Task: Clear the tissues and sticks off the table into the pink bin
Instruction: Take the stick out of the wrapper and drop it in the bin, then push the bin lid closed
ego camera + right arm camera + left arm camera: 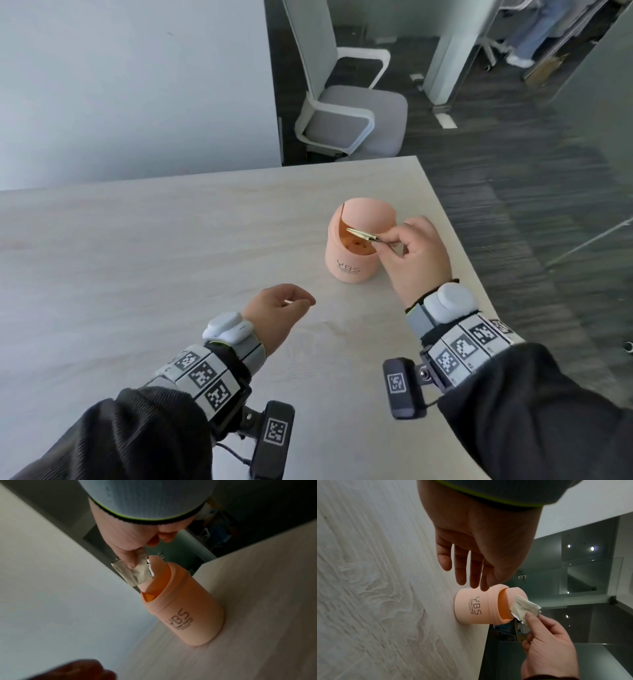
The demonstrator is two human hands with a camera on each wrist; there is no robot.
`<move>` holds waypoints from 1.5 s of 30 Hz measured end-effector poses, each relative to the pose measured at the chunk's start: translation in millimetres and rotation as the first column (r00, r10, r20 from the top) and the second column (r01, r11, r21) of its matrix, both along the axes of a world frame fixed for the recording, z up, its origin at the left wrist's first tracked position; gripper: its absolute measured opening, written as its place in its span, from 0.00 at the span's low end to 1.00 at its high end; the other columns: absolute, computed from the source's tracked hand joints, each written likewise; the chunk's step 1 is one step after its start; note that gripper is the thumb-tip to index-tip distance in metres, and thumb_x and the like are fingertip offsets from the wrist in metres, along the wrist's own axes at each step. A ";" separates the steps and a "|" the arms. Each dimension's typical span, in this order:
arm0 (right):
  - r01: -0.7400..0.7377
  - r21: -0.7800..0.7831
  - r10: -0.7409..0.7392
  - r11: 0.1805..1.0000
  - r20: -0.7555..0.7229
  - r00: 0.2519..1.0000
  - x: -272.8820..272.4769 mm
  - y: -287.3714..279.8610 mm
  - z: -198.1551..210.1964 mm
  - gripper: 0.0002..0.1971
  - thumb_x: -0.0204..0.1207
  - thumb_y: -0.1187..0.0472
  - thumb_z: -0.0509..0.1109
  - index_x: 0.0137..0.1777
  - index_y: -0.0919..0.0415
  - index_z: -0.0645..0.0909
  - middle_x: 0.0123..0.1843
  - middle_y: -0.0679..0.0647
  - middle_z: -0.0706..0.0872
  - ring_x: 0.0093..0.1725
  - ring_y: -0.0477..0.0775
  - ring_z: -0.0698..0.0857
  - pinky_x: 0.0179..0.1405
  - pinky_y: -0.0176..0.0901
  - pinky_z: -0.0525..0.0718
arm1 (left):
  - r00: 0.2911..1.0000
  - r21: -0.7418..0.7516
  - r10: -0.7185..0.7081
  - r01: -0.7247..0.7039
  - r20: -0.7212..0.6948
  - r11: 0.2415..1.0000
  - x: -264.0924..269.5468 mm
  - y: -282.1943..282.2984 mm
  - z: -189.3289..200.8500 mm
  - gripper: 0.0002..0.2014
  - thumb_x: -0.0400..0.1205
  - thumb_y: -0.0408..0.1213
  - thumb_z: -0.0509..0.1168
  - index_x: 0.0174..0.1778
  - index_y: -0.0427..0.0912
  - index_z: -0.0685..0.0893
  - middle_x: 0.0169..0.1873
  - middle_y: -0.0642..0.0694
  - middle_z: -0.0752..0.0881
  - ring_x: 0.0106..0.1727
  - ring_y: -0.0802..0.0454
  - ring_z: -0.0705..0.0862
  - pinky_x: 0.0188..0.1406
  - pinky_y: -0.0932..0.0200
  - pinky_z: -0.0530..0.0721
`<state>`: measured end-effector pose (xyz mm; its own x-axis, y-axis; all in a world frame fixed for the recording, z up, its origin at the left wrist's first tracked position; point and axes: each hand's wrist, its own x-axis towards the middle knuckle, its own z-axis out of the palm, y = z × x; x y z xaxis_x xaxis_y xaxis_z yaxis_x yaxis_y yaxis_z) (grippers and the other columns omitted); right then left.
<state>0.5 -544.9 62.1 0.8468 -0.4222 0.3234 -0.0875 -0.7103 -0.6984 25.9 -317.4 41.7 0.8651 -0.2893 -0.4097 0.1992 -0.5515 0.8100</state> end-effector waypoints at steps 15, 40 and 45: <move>-0.241 -0.253 0.098 0.937 -0.472 0.876 21.6 -25.6 -26.2 0.14 0.77 0.51 0.62 0.57 0.39 0.85 0.42 0.50 0.92 0.42 0.63 0.87 0.38 0.46 0.83 | 0.721 0.407 -0.602 0.464 0.343 0.787 49.3 -69.0 -8.7 0.29 0.80 0.41 0.62 0.79 0.57 0.69 0.83 0.61 0.59 0.71 0.43 0.76 0.62 0.47 0.80; -0.202 -0.085 0.185 0.976 -0.176 0.967 66.5 -60.1 -27.0 0.23 0.79 0.49 0.61 0.74 0.48 0.72 0.71 0.49 0.79 0.67 0.56 0.79 0.63 0.53 0.79 | 0.612 0.761 -0.739 0.327 0.281 0.561 64.3 -93.2 -8.8 0.23 0.77 0.48 0.61 0.70 0.54 0.71 0.81 0.53 0.57 0.66 0.44 0.72 0.47 0.46 0.84; -0.203 -0.029 0.195 0.979 -0.178 0.965 68.9 -57.0 -26.5 0.16 0.83 0.53 0.62 0.70 0.47 0.75 0.69 0.46 0.78 0.59 0.47 0.80 0.52 0.38 0.72 | 0.610 0.727 -0.745 0.379 0.269 0.573 67.3 -96.3 -5.1 0.20 0.78 0.43 0.59 0.68 0.51 0.70 0.68 0.53 0.77 0.60 0.43 0.79 0.47 0.48 0.80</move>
<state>69.4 -602.0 35.6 0.9570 -0.2276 0.1799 -0.0577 -0.7570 -0.6509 93.2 -413.7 36.5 0.7033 -0.6704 -0.2365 -0.6511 -0.7410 0.1646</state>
